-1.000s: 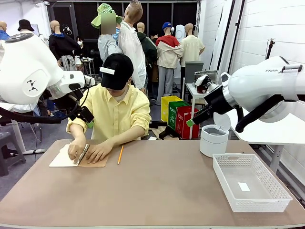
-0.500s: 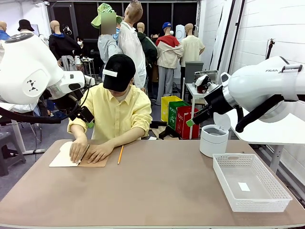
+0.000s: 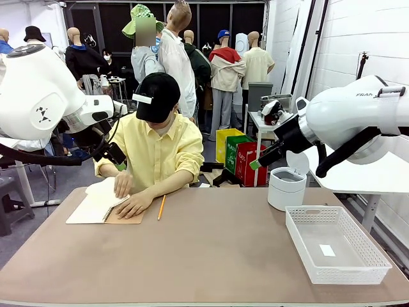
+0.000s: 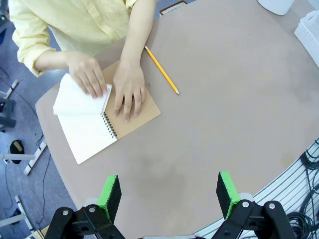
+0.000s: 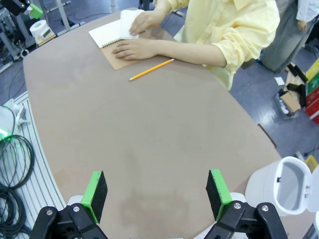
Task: Sort the paper based on its condition.
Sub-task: If a person hands you a paper, place it in the Organizing basket , and if it's crumpled, put it in the Trash can.
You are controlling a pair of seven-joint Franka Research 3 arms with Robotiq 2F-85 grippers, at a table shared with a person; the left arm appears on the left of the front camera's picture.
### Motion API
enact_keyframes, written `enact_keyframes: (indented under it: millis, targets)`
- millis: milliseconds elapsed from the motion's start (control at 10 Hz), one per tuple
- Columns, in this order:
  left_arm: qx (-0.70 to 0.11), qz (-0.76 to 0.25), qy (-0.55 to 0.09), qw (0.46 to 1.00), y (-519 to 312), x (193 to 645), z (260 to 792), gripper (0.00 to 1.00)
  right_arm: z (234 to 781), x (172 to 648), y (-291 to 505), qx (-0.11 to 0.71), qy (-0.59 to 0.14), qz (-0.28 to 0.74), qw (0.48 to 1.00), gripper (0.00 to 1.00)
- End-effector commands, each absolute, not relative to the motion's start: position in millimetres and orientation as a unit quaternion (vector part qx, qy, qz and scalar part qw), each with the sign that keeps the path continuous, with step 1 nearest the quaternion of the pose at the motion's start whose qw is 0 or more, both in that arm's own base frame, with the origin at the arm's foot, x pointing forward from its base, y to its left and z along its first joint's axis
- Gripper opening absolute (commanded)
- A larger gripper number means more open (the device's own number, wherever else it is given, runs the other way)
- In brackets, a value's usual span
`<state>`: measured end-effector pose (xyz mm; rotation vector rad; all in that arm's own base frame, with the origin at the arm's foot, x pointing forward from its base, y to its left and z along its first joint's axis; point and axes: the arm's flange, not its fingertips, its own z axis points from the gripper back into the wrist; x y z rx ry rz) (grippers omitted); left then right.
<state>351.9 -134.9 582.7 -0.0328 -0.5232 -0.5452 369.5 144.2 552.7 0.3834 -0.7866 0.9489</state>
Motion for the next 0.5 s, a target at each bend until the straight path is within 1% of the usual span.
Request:
enact_keyframes:
  millis: [0, 400]
  targets:
    - [-0.017, -0.267, -0.258, 0.928, -135.1, 352.1, 583.2, 1.00, 551.3, 370.7, 144.8, 0.189, -0.366, 0.441, 0.798, 1.00]
    - [-0.017, -0.267, -0.258, 0.928, -135.1, 352.1, 583.2, 1.00, 551.3, 370.7, 144.8, 0.189, -0.366, 0.441, 0.798, 1.00]
